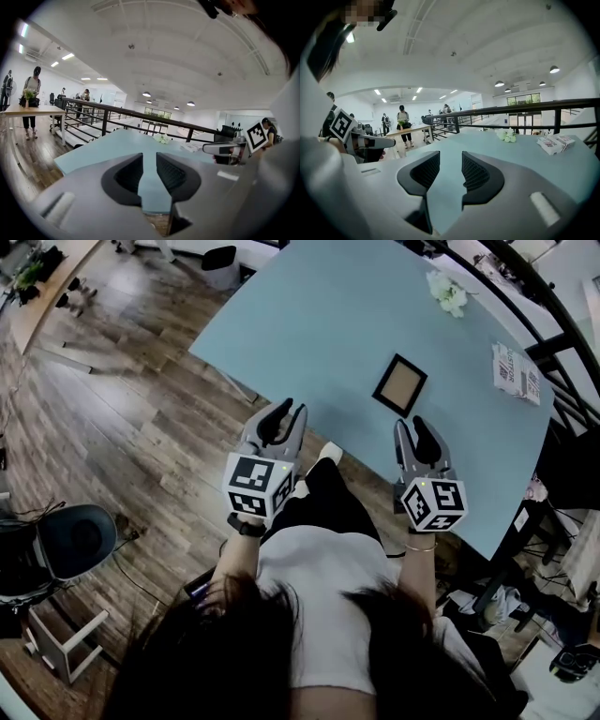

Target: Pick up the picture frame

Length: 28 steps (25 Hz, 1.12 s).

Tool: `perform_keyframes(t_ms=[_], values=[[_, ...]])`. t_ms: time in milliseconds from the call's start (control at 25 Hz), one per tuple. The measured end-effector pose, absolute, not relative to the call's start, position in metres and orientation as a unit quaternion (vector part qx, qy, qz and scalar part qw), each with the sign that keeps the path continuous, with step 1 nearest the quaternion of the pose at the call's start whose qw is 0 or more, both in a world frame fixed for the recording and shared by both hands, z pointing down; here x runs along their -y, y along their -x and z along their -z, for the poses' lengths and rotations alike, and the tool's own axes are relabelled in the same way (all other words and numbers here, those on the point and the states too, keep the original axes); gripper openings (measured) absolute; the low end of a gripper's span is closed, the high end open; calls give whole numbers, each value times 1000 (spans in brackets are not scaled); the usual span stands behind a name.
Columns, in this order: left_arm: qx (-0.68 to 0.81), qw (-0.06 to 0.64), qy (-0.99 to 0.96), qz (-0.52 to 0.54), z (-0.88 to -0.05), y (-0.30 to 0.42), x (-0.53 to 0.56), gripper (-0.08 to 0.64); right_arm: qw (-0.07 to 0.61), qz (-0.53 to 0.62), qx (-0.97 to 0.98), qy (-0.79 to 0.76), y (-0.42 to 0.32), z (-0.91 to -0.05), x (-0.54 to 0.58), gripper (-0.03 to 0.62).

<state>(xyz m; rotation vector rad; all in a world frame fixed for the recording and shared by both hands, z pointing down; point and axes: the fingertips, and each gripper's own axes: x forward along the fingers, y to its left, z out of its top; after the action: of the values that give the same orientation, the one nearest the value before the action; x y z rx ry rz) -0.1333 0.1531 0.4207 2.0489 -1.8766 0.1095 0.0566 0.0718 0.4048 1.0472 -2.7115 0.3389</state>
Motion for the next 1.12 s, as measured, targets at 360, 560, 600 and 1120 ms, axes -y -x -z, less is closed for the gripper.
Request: perform_keyframes(t_ms=[360, 560, 600, 1120], values=[[606, 177, -772, -72, -425, 114, -43, 95, 96, -139, 894, -415, -91, -414, 9, 123], [573, 175, -797, -81, -420, 97, 23, 101, 94, -151, 879, -442, -106, -418, 54, 124], [567, 176, -800, -84, -419, 92, 34, 103, 94, -154, 877, -445, -109, -419, 62, 124], [502, 193, -836, -106, -429, 48, 105, 104, 92, -175, 854, -482, -134, -425, 112, 124]])
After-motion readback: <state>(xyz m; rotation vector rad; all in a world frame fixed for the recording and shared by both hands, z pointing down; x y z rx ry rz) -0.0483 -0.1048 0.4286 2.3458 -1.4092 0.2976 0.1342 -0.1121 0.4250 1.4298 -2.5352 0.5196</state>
